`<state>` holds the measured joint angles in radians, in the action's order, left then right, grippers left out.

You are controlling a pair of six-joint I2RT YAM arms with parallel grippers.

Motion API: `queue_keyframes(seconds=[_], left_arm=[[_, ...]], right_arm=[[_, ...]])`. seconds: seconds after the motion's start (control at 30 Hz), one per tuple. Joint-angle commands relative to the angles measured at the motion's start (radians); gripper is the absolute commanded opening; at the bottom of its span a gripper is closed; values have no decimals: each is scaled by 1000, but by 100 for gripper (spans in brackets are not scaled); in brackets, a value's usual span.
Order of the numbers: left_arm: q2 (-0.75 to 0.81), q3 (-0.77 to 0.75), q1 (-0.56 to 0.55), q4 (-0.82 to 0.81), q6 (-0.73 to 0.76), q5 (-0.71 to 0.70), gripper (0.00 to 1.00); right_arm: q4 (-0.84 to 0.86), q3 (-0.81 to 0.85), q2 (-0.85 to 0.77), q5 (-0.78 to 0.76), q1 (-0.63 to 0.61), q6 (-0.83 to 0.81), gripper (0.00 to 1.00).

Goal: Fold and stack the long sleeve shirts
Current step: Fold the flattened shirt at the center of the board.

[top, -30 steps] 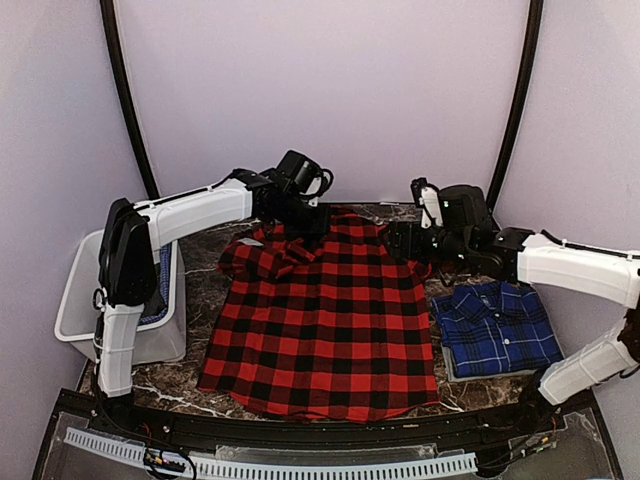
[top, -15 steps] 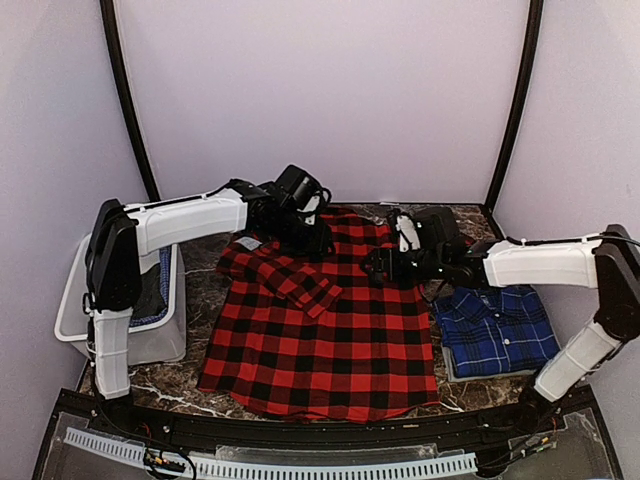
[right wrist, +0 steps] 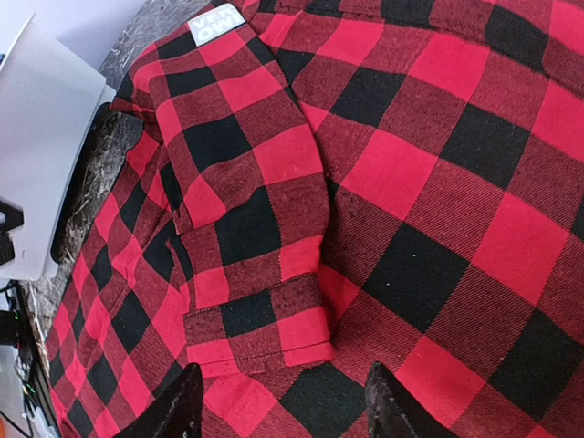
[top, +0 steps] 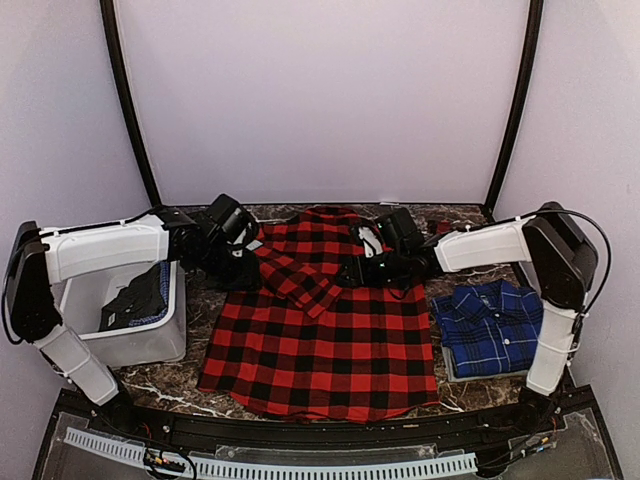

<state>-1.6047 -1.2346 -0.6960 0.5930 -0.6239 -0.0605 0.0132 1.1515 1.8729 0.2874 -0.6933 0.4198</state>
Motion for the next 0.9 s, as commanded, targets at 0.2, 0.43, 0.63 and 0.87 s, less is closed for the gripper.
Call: queue_keyframes(seconds=[0.2,0.43,0.63,0.87], left_arm=[[325,362,-52,58,-172,16,46],[424,485,-74,147,-343,-27,44],[476,490,-55,353,-511,-213,46],[573,532,-13,359,-571,-240,45]], right_arm=[[-1,66,97,108,-21,24,48],[12,73,122,122,-30,49,44],[24,83,148,137,-38,57,39],[31,83,155,145,-50,62,34]])
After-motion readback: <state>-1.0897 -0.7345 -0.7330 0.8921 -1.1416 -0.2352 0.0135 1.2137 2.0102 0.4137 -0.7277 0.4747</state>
